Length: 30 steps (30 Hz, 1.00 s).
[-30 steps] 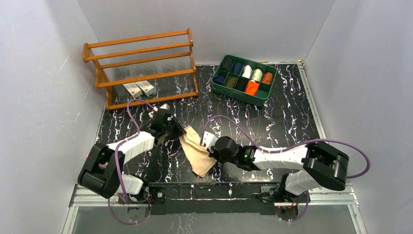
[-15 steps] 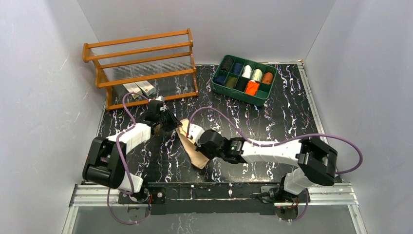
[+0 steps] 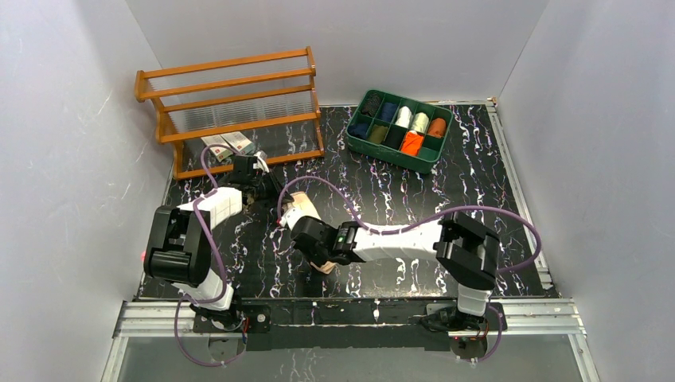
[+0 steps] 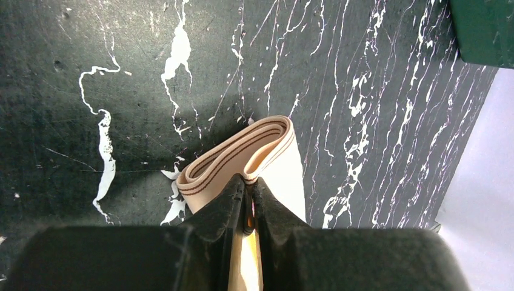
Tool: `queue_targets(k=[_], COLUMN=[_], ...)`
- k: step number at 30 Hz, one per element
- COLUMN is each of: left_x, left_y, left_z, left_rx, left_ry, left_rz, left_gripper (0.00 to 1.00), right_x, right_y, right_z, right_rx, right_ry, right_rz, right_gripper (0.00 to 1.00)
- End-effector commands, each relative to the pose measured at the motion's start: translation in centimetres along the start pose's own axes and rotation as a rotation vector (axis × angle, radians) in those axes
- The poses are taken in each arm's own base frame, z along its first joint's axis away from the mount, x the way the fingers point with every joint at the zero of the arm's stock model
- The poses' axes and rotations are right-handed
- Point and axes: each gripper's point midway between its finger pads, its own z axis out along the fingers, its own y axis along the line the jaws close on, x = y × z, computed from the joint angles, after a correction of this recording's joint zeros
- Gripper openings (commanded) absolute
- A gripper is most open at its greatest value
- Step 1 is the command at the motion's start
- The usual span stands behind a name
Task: Roll the underwear
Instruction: Fold the underwear at the center of the board.
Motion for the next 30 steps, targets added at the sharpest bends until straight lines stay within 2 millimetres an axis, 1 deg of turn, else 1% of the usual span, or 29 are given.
queue_targets(k=[1, 4, 7, 13, 15, 17, 18, 20, 21, 22, 24, 26, 28, 30], left_x=[-0.1, 0.5, 0.9, 1.4, 1.5, 1.7, 1.7, 1.4, 1.3, 1.3, 1.1, 0.8, 0.4, -0.1], left_y=[0.3, 1.3, 1.9, 2.7, 3.0, 2.8, 2.7, 2.4, 2.2, 2.0, 1.9, 1.5, 1.3, 1.1], left_z=[-0.6, -0.4, -0.3, 0.0, -0.1, -0.3, -0.5, -0.9, -1.1, -1.4, -1.9, -2.6, -3.3, -4.2], left_rx=[-0.006, -0.030, -0.043, -0.060, -0.074, -0.066, -0.064, -0.058, -0.052, -0.050, -0.058, -0.061, -0.072, -0.092], left_ry=[0.039, 0.067, 0.071, 0.076, 0.077, 0.076, 0.070, 0.052, 0.046, 0.043, 0.035, 0.016, -0.002, -0.027], left_rz=[0.042, 0.042, 0.038, 0.037, 0.035, 0.032, 0.030, 0.029, 0.031, 0.032, 0.036, 0.044, 0.053, 0.063], left_gripper=[0.06, 0.06, 0.06, 0.09, 0.13, 0.16, 0.19, 0.29, 0.33, 0.37, 0.44, 0.48, 0.52, 0.54], right_x=[1.1, 2.1, 3.1, 4.3, 4.2, 3.4, 2.7, 1.1, 0.2, -0.6, -2.1, -3.4, -4.1, -4.2], right_y=[0.3, 0.6, 0.7, 2.2, 2.4, 2.7, 2.9, 3.0, 3.0, 2.9, 2.6, 2.1, 1.1, -0.2], right_z=[0.3, 0.8, 1.1, 1.2, 0.9, 0.2, -0.4, -1.6, -2.3, -3.0, -4.3, -5.7, -6.4, -6.6], right_rx=[0.018, 0.000, -0.012, -0.098, -0.108, -0.127, -0.142, -0.162, -0.170, -0.175, -0.181, -0.191, -0.186, -0.166], right_ry=[0.054, 0.070, 0.088, 0.105, 0.103, 0.077, 0.052, -0.004, -0.035, -0.064, -0.115, -0.170, -0.202, -0.219], right_rz=[0.034, 0.033, 0.034, 0.060, 0.082, 0.100, 0.109, 0.127, 0.134, 0.142, 0.165, 0.197, 0.239, 0.296], right_gripper=[0.01, 0.01, 0.01, 0.02, 0.08, 0.17, 0.23, 0.38, 0.45, 0.48, 0.52, 0.55, 0.56, 0.54])
